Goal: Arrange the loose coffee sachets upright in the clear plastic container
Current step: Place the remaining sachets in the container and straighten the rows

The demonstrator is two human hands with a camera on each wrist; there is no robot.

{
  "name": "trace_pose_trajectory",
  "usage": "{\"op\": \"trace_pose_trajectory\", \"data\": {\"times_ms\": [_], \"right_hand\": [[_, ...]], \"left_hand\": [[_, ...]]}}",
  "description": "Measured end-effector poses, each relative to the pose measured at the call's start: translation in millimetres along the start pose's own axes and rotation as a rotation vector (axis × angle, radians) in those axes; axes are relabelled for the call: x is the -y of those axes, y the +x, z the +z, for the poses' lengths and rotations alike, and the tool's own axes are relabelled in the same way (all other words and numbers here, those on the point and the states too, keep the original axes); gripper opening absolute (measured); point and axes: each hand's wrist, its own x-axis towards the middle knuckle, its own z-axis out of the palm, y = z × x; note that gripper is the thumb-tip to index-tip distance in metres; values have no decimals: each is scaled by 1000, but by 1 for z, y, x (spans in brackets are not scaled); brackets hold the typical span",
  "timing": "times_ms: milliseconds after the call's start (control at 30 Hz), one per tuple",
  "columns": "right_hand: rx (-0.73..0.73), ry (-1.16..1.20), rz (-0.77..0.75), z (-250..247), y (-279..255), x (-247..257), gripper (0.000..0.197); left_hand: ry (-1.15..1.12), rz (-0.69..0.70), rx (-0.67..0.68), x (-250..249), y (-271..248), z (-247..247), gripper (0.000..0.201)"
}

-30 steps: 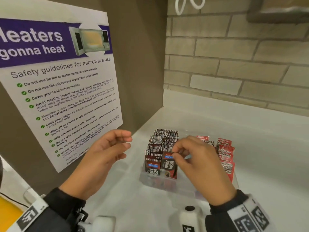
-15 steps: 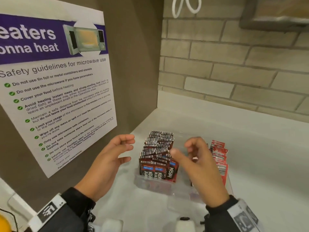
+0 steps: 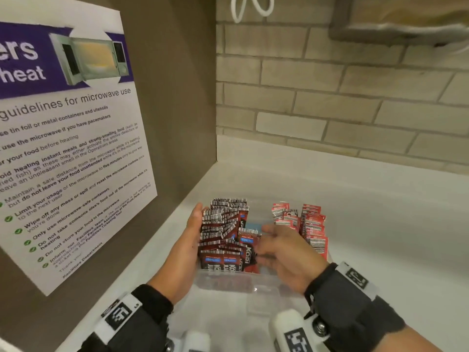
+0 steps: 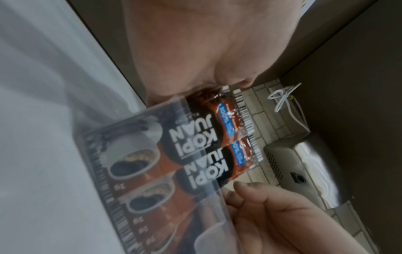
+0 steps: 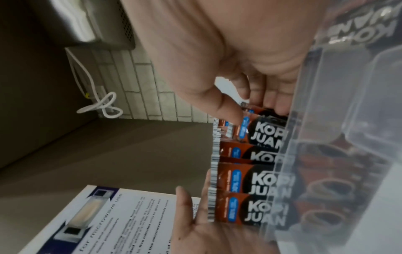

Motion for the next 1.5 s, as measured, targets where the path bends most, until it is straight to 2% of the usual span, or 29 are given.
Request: {"op": "trace_pose_trajectory", "data": {"times_ms": [167, 433, 567, 633, 800, 867, 1000, 1067, 1100, 1200, 1233, 1367, 1500], "right_hand": [[6, -371, -83, 0, -1, 7, 23], [25, -444, -270, 6, 0, 5, 13], [-3, -500, -233, 4, 6, -1, 23], [37, -542, -175, 1, 4, 0, 26], [98, -561, 11, -7, 13, -3, 73], [113, -454, 64, -8, 21, -4, 69], [184, 239, 165, 5, 21, 5, 30], [194, 376, 172, 12, 15, 10, 13], [186, 411, 188, 14, 13, 12, 21], [190, 459, 237, 25, 6, 14, 61], [196, 464, 251, 28, 6, 14, 68], [189, 485, 284, 35, 14, 11, 78], [192, 518, 307, 41, 16, 13, 79]], "left_hand": [[17, -15, -10, 3, 5, -7, 26], [97, -2, 37, 3, 14, -12, 38], [112, -3, 28, 2, 16, -9, 44], [97, -4, 29, 3, 17, -10, 51], [29, -21, 70, 13, 19, -22, 74], [28, -28, 80, 19, 19, -26, 76], [44, -23, 87, 24, 18, -26, 77], [58, -17, 91, 24, 18, -24, 77], [63, -14, 91, 25, 19, -23, 78], [72, -2, 71, 24, 20, -20, 75], [76, 2, 60, 23, 19, -18, 71], [85, 8, 44, 21, 20, -14, 59], [29, 11, 64, 21, 22, -13, 72]]}}
